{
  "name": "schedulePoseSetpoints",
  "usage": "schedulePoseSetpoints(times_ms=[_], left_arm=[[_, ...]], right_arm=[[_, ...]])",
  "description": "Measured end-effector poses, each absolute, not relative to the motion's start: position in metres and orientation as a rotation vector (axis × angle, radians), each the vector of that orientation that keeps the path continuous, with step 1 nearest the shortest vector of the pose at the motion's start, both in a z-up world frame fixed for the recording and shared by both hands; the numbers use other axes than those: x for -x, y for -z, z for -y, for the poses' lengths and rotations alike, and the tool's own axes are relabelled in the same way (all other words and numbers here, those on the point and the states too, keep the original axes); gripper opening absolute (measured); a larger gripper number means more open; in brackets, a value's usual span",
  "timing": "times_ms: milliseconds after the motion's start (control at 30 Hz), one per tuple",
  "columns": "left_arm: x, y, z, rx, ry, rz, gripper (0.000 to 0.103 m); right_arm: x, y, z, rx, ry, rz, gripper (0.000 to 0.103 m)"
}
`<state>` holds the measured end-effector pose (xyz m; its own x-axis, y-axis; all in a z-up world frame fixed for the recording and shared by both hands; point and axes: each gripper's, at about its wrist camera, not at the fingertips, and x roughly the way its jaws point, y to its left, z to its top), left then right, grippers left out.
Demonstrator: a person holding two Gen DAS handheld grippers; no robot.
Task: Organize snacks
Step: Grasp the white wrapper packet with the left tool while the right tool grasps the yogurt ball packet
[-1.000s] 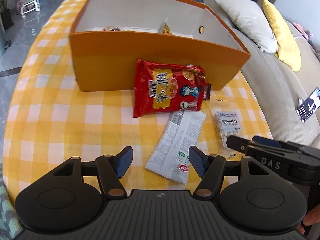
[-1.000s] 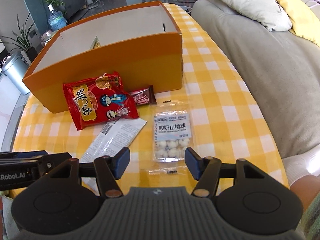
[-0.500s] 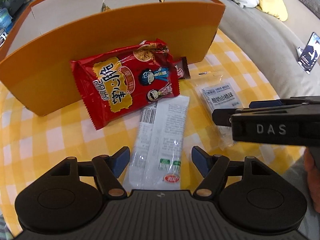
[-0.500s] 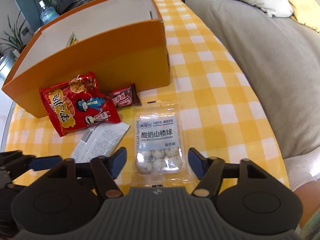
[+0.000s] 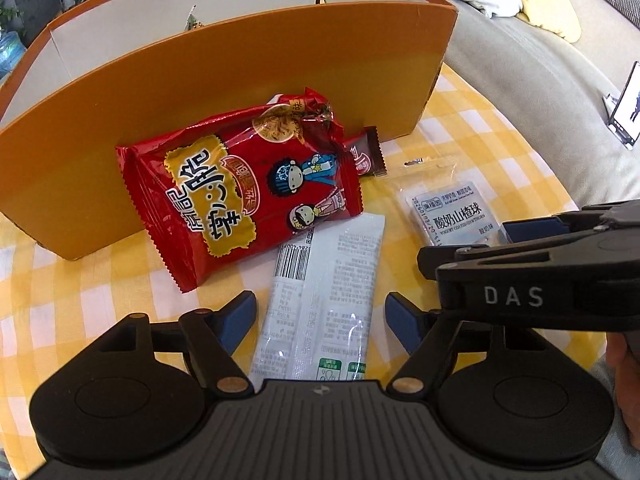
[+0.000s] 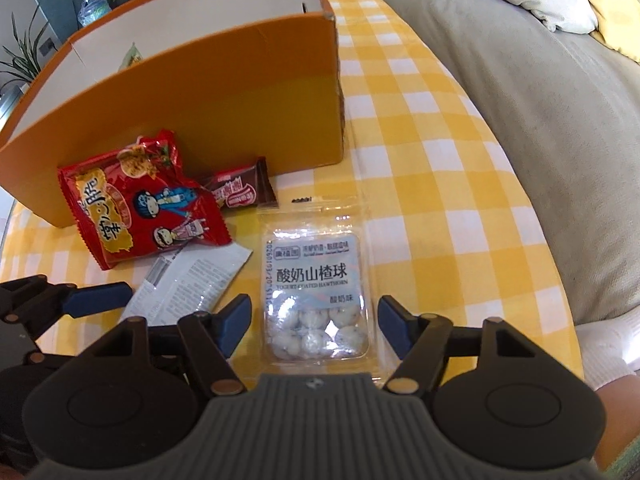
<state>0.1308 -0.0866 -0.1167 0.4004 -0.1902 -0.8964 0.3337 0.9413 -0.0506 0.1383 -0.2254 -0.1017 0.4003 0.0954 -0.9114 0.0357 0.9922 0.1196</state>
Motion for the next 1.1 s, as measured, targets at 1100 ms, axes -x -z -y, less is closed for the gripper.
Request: schedulePoseSetpoints(times_ms=[1100], left_arm=[[-0.110, 0.116, 0.065, -0.193, 0.291, -1.255, 0.080]], right_arm=[[-0.126, 0.103, 0.202, -0.026, -0.074, -1.255, 0.064]])
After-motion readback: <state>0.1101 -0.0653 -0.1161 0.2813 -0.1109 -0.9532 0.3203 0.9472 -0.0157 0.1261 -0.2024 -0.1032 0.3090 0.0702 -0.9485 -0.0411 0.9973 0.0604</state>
